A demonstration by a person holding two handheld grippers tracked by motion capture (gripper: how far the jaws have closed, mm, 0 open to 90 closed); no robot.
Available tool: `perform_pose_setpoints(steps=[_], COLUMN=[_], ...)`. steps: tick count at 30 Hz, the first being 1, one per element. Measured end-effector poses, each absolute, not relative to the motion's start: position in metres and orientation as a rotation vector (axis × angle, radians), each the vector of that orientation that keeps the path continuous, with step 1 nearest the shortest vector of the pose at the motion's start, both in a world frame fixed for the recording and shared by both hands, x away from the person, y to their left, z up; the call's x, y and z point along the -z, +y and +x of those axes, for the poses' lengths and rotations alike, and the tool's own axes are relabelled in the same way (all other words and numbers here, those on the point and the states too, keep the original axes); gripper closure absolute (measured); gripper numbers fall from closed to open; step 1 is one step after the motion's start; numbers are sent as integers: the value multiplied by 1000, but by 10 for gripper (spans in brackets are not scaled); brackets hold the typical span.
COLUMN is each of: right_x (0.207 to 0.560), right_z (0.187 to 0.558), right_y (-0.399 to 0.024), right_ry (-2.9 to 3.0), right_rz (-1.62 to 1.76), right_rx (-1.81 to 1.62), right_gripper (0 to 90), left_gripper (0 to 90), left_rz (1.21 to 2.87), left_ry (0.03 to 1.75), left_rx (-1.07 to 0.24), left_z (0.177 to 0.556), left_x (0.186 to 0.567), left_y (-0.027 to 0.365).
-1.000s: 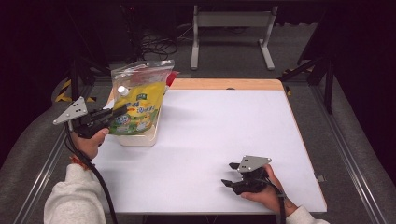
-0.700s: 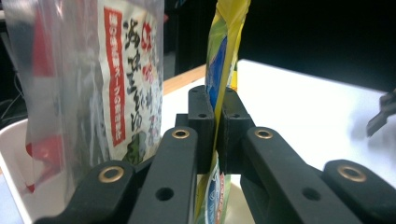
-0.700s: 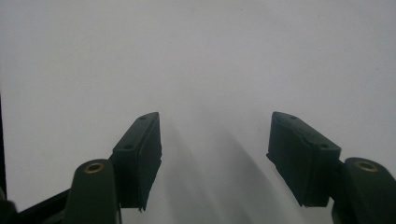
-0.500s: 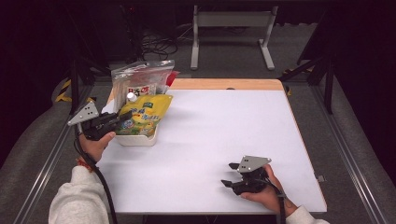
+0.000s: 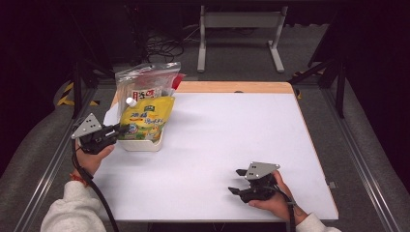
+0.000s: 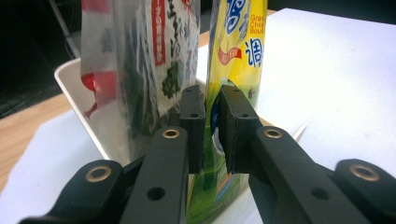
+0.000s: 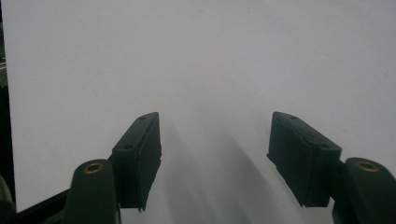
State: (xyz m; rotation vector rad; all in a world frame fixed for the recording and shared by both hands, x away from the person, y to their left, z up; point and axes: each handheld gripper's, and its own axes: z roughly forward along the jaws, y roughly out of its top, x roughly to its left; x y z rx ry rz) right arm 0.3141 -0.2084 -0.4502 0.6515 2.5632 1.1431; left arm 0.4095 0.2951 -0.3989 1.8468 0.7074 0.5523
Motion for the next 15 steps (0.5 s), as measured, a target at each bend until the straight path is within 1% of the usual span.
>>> perform_pose_setpoints(steps=[15], right_x=[446], right_z=[317], right_y=[-214], right_ry=[2530], right_rz=[670], right_rx=[-1169], right_gripper=[341], left_gripper=[806], left_rz=[1872], left_ry=[767], left_rx=[-564], left_z=[408], left_x=[408], left_y=[297])
